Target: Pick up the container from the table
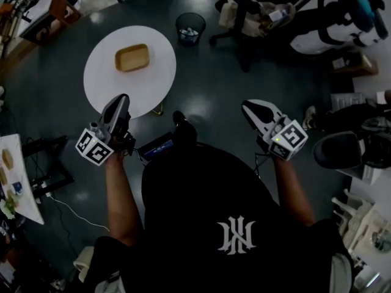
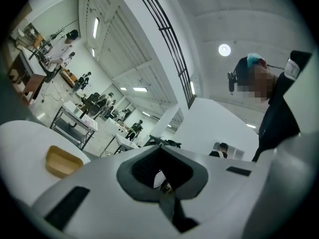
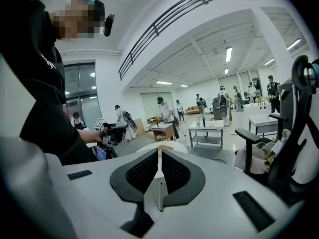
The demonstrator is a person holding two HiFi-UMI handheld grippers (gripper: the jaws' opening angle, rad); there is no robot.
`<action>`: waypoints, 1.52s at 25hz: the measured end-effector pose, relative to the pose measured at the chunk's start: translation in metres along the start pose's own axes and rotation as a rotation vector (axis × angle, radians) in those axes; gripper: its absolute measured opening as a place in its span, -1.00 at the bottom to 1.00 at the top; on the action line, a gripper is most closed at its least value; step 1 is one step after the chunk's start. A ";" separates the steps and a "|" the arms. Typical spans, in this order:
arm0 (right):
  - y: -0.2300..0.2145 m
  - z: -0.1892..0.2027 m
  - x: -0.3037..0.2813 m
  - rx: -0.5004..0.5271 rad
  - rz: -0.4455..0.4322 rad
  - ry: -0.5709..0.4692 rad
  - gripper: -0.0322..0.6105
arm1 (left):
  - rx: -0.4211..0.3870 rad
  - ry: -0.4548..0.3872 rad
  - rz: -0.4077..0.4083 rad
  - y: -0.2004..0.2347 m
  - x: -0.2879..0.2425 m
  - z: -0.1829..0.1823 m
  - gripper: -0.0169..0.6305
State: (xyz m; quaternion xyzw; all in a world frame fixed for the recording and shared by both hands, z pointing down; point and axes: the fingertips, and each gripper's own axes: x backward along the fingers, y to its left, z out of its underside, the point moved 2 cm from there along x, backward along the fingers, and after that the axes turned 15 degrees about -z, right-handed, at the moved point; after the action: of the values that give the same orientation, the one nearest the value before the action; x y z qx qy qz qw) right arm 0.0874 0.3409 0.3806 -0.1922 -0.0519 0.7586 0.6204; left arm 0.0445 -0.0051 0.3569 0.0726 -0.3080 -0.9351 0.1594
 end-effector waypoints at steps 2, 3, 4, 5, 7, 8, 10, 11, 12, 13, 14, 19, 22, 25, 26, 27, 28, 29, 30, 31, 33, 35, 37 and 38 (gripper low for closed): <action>-0.014 -0.014 -0.022 0.006 -0.034 -0.012 -0.75 | -0.021 0.028 -0.031 0.013 -0.007 -0.003 -0.94; -0.020 -0.020 -0.034 0.009 -0.053 -0.016 -0.75 | -0.028 0.035 -0.045 0.020 -0.008 -0.005 -0.94; -0.026 -0.026 -0.045 0.010 -0.070 -0.018 -0.75 | -0.035 0.039 -0.060 0.027 -0.009 -0.008 -0.94; -0.032 -0.031 -0.056 0.008 -0.085 -0.019 -0.75 | -0.040 0.039 -0.075 0.034 -0.010 -0.012 -0.94; -0.044 -0.041 -0.078 0.005 -0.117 -0.016 -0.75 | -0.050 0.033 -0.102 0.049 -0.013 -0.022 -0.94; -0.049 -0.046 -0.089 0.006 -0.133 -0.013 -0.75 | -0.056 0.029 -0.113 0.055 -0.014 -0.027 -0.94; -0.058 -0.056 -0.111 0.013 -0.162 0.005 -0.75 | -0.069 0.017 -0.135 0.067 -0.015 -0.038 -0.94; -0.062 -0.061 -0.121 0.016 -0.175 0.018 -0.75 | -0.073 0.009 -0.146 0.072 -0.016 -0.042 -0.94; -0.066 -0.065 -0.131 0.020 -0.191 0.029 -0.75 | -0.074 0.003 -0.158 0.077 -0.016 -0.046 -0.94; -0.069 -0.068 -0.140 0.024 -0.210 0.036 -0.75 | -0.074 -0.002 -0.171 0.082 -0.016 -0.049 -0.94; -0.072 -0.071 -0.149 0.025 -0.228 0.039 -0.75 | -0.074 -0.004 -0.185 0.086 -0.015 -0.051 -0.94; -0.081 -0.077 -0.185 0.007 -0.314 0.036 -0.75 | -0.091 0.018 -0.273 0.106 -0.008 -0.050 -0.94; -0.085 -0.080 -0.204 0.015 -0.382 0.053 -0.75 | -0.075 0.027 -0.322 0.114 -0.004 -0.046 -0.94; -0.097 -0.082 -0.227 0.041 -0.437 0.099 -0.75 | -0.047 0.043 -0.370 0.122 -0.003 -0.037 -0.94; -0.104 -0.080 -0.235 0.047 -0.451 0.119 -0.75 | -0.038 0.050 -0.385 0.125 -0.004 -0.034 -0.94; -0.110 -0.081 -0.246 0.045 -0.469 0.129 -0.75 | -0.028 0.058 -0.403 0.130 -0.005 -0.030 -0.94; -0.116 -0.081 -0.257 0.037 -0.497 0.135 -0.75 | -0.018 0.063 -0.426 0.135 -0.006 -0.027 -0.94; -0.121 -0.082 -0.270 0.028 -0.536 0.143 -0.75 | -0.007 0.065 -0.454 0.139 -0.005 -0.022 -0.94; -0.126 -0.083 -0.284 0.020 -0.583 0.154 -0.75 | 0.007 0.065 -0.487 0.142 -0.004 -0.019 -0.94; -0.130 -0.083 -0.296 0.017 -0.627 0.171 -0.75 | 0.026 0.067 -0.521 0.144 -0.005 -0.016 -0.94; -0.141 -0.081 -0.318 0.022 -0.692 0.222 -0.75 | 0.064 0.074 -0.583 0.149 -0.010 -0.013 -0.94; -0.151 -0.081 -0.339 0.032 -0.747 0.275 -0.74 | 0.097 0.065 -0.626 0.157 -0.017 -0.007 -0.94; -0.154 -0.080 -0.360 0.041 -0.807 0.316 -0.74 | 0.129 0.062 -0.658 0.165 -0.021 -0.001 -0.94; -0.155 -0.078 -0.370 0.048 -0.836 0.336 -0.74 | 0.145 0.063 -0.674 0.168 -0.024 0.001 -0.94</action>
State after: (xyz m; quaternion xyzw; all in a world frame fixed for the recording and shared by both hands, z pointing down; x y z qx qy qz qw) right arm 0.3163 0.0075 0.4418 -0.2609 -0.0060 0.4019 0.8777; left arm 0.1088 -0.1240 0.4594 0.2100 -0.3274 -0.9082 -0.1544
